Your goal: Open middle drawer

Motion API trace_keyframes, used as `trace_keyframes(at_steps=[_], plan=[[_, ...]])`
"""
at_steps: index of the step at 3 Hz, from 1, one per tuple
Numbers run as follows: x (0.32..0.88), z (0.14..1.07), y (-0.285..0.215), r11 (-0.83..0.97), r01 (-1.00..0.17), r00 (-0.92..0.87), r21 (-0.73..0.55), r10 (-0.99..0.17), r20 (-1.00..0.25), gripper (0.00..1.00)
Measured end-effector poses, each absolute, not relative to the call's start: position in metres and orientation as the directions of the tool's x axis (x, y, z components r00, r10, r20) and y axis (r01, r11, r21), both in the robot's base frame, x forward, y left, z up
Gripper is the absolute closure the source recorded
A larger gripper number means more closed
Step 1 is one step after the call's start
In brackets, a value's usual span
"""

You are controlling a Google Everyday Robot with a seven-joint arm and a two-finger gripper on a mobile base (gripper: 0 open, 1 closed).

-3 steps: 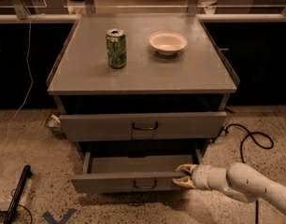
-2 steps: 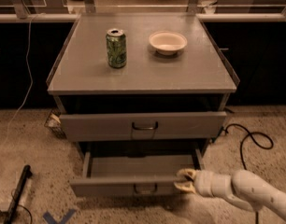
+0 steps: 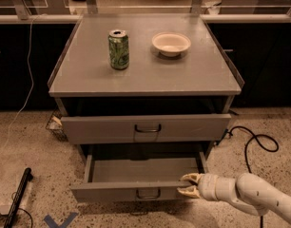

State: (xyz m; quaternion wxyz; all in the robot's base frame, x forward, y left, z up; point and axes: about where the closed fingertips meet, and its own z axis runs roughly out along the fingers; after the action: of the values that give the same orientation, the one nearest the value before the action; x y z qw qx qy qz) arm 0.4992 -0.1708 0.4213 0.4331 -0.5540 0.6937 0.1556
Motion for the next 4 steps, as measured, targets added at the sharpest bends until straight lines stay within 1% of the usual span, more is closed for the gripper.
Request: trace_keyframes(at_steps=[2, 3, 4], plan=[[0.4992, 0.4212, -0.1707, 0.338, -0.904, -0.011, -0.264, -0.634, -0.773, 0.13], [0.4992, 0.4212, -0.1707, 0.338, -0.904, -0.011, -0.264, -0.634, -0.773, 0.0], [0.4992, 0.4212, -0.1706, 0.337, -0.904, -0.011, -0.264, -0.634, -0.773, 0.14]])
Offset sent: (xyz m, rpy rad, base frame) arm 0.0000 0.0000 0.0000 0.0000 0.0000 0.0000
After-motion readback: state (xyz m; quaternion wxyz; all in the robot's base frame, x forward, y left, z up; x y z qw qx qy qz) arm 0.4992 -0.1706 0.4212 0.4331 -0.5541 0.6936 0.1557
